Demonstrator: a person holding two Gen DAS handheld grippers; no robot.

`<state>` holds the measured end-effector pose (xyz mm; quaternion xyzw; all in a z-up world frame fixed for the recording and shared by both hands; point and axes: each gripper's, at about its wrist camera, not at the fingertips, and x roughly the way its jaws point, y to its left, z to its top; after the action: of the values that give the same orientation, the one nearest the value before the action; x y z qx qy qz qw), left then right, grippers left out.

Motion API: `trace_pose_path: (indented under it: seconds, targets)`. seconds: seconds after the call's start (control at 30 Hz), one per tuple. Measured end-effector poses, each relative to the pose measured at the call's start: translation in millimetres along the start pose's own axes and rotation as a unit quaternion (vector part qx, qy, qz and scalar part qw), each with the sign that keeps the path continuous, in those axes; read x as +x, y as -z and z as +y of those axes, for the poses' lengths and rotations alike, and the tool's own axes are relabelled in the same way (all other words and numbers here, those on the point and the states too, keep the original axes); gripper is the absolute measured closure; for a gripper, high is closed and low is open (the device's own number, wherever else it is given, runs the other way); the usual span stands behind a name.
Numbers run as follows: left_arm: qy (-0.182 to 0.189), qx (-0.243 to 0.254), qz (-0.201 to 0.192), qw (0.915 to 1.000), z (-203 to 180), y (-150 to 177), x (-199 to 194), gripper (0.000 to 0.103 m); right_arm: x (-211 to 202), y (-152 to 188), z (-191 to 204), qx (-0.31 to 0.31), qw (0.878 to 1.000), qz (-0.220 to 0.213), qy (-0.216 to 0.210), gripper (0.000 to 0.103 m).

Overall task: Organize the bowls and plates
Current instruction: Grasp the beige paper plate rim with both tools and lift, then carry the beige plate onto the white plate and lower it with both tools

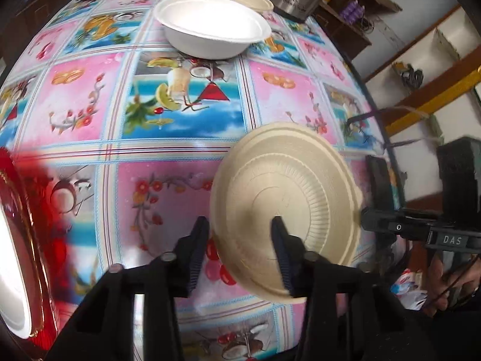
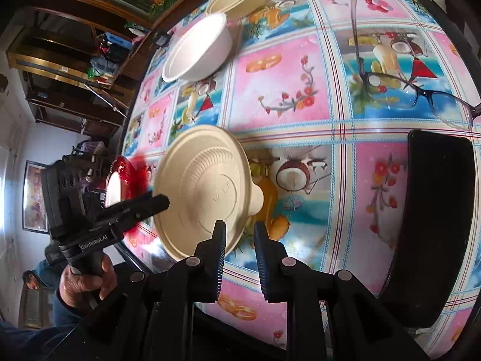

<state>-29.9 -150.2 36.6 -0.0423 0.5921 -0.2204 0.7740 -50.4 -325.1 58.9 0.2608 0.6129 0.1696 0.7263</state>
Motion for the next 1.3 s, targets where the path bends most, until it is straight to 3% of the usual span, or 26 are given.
trace_pose_path:
  seconds: [0.17,0.43,0.97,1.3]
  targets:
    - [-0.023,0.035,-0.004,0.9991,-13.1,5.0,0.2,0.073,5.8,1.1,6.4,-0.011,1.0,-0.003,0.018,0.085]
    - [-0.05,0.052,-0.027,0.997,-18.3,6.7,-17.9,0.073,-0.9,0.4,20.8,-0.046,0.998,-0.014,0.035,0.087]
    - [-0.072,0.029,-0.055,0.9954,-3.9,21.4,-47.0,0.073,3.2,-2.5,52.1,-0.091,0.995,-0.011,0.034,0.087]
    - [-0.085,-0.003,-0.089,0.9924,18.7,33.5,-79.4,0.073,7.7,-8.0,92.2,-0.135,0.99,-0.008,0.028,0.086]
